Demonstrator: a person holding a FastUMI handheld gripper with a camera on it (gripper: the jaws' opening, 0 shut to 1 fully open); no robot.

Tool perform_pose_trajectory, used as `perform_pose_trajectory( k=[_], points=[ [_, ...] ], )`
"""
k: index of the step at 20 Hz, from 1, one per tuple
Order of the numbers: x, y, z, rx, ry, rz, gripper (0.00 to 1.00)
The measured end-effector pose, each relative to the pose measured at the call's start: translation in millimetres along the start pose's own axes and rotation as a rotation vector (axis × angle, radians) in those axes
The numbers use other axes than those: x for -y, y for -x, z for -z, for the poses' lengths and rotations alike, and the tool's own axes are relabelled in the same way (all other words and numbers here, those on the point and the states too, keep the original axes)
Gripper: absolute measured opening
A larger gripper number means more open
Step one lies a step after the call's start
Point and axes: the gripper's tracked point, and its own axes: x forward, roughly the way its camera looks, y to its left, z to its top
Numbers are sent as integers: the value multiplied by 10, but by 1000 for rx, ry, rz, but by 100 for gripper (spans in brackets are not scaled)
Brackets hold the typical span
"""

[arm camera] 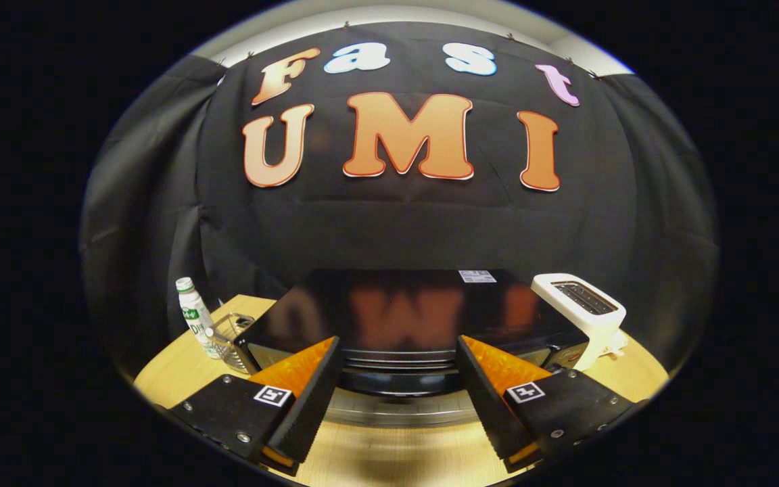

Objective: Open the toaster oven, put the food inside, and close the toaster oven door.

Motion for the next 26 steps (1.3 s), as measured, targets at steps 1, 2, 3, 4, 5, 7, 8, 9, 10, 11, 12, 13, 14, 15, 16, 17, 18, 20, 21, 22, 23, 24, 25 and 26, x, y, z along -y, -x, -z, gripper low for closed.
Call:
perform_pose_trajectory(
  k=[1, 2, 3, 4, 5, 7, 8, 9, 10, 11, 12, 13, 14, 15, 16, 17, 18, 20, 21, 22, 23, 24, 25, 26],
  points=[
    [15, 19, 11, 8, -8, 1, 100],
    [8, 47, 28, 8, 0, 4, 99],
    [4, 92, 40, 11, 8, 7, 99],
    [8, 128, 48, 9, 9, 9, 99],
    [9, 177, 76, 9, 7, 9, 99],
    [4, 283, 125, 1, 18, 8, 99],
    [3, 340, 153, -4, 23, 7, 99],
    [5, 414, 199, -9, 28, 6, 99],
    [6, 473, 247, -15, 35, 4, 99],
    [8, 551, 292, -21, 42, 3, 99],
    [8, 598, 333, -23, 48, 3, 99],
    [9, 673, 395, -24, 51, 4, 99],
    [11, 735, 448, -26, 56, 5, 99],
    [10, 804, 520, -32, 61, 6, 99],
    [12, 866, 590, -41, 67, 6, 99],
    [9, 926, 675, -53, 72, 6, 99],
    [9, 980, 753, -66, 78, 5, 99],
    [12, 1068, 917, -91, 87, 1, 99],
    [8, 1105, 986, -98, 92, -2, 99],
    [13, 1132, 1041, -108, 91, -3, 98],
    [38, 1167, 1117, -121, 82, 1, 97],
    [60, 1178, 1179, -134, 57, 5, 98],
    [77, 1196, 1246, -152, 21, 9, 98],
    [94, 1209, 1307, -155, -4, 14, 98]
  ],
)
